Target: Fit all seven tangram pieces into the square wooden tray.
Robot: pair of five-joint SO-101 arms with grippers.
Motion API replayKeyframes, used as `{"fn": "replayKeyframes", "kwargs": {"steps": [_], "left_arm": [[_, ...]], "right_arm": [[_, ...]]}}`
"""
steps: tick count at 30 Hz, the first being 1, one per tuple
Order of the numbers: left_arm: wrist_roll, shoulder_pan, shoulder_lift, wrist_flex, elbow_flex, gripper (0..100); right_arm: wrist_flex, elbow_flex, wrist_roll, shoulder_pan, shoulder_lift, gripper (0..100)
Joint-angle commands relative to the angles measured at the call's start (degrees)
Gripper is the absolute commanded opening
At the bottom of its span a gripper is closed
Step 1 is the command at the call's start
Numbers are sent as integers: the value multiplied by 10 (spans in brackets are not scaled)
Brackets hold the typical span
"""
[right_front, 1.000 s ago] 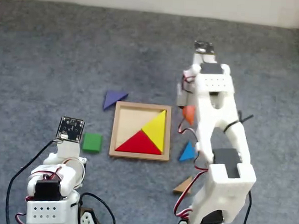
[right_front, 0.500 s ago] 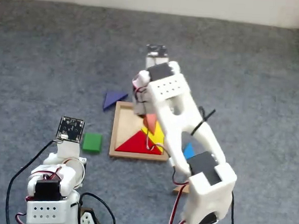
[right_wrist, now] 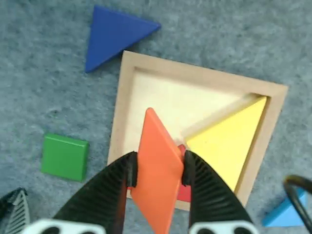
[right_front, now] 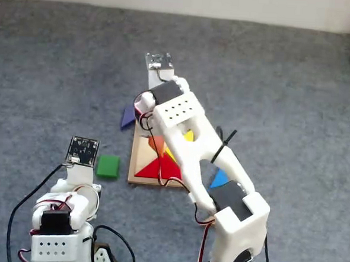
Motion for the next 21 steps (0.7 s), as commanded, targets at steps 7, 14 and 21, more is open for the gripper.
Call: {"fn": "replayKeyframes", "kwargs": {"steps": [7, 14, 21], "left_arm": [[-1, -11, -20, 4, 12, 13], [-1, -11, -20, 4, 12, 13], [-1, -11, -20, 4, 12, 13]], "right_arm": [[-20, -26, -53, -9, -7, 67], [-45, -25, 184, 24, -4, 67], [-57, 16, 460, 40, -4, 67]]}}
